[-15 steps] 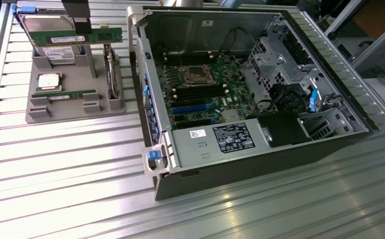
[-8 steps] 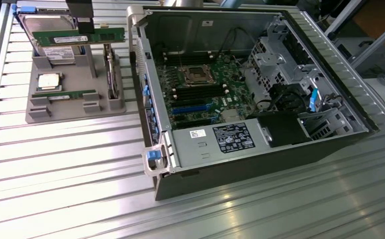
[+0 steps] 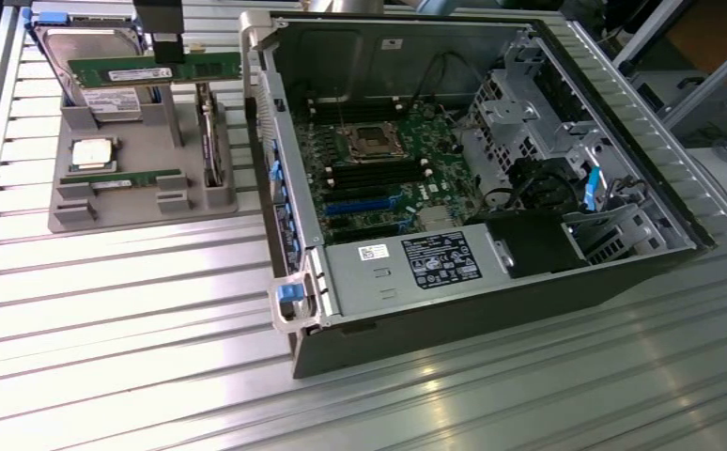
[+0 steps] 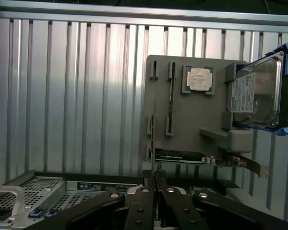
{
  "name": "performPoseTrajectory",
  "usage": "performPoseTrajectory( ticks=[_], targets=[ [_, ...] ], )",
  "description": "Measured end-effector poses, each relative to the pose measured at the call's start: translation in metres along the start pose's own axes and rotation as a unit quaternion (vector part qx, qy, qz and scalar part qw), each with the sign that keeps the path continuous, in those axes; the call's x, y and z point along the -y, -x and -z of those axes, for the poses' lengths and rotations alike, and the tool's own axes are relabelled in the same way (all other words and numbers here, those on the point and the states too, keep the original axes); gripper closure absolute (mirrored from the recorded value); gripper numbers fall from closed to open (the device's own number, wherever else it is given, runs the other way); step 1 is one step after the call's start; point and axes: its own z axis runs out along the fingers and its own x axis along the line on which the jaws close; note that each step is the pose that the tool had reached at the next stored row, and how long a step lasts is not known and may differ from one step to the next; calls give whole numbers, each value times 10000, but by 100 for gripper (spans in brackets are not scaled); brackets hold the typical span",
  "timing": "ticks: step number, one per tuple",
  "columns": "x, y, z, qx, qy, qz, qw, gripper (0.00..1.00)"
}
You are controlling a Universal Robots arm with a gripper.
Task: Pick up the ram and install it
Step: 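Pick up the ram and move it above insertion slot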
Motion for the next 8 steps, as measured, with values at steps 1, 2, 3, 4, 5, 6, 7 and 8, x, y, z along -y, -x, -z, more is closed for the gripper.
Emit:
performPoseTrajectory(
  ticks=[1,2,3,4,5,6,7,8],
  targets=[
    [8,0,1,-1,0,0,10000,88],
    [14,-1,1,-1,0,0,10000,88],
    [21,-1,1,-1,0,0,10000,88],
    [27,-1,1,-1,0,0,10000,88],
    [33,-2,1,-2,0,0,10000,88],
    [44,-2,2,-2,0,0,10000,88],
    [54,-3,2,-2,0,0,10000,88],
    [60,-3,3,-3,0,0,10000,88]
  ],
)
